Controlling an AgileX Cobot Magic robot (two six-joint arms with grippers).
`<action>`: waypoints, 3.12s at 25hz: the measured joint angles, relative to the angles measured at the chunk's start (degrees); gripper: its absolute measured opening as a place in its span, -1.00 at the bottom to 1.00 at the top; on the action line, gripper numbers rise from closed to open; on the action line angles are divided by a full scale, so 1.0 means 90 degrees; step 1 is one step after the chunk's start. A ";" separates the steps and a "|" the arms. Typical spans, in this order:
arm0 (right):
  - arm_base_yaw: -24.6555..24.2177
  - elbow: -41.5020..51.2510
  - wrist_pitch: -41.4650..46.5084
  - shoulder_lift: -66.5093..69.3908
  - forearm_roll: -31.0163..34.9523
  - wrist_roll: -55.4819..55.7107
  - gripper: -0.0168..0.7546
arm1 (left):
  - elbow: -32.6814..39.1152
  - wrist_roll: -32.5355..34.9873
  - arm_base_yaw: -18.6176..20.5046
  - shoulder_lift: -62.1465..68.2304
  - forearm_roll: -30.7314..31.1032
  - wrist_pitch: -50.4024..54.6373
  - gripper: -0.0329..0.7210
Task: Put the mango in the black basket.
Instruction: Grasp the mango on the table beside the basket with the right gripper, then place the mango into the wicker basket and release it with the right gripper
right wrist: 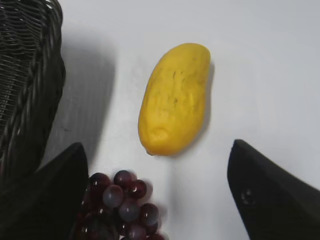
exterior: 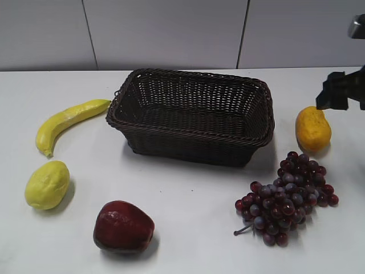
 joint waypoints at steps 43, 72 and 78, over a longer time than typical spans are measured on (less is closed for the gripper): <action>0.0294 -0.4606 0.3152 0.2590 -0.0059 0.0203 0.57 | 0.0000 0.0000 0.0000 0.0000 0.0000 0.0000 0.65; 0.2259 -0.5479 0.3673 0.4368 0.0144 -0.0040 0.74 | 0.0000 0.0000 0.0000 0.0000 0.0000 0.0000 0.65; 0.2259 -0.6714 0.4808 0.3838 -0.0561 -0.0045 0.72 | 0.0000 0.0000 0.0000 0.0000 0.0000 0.0000 0.65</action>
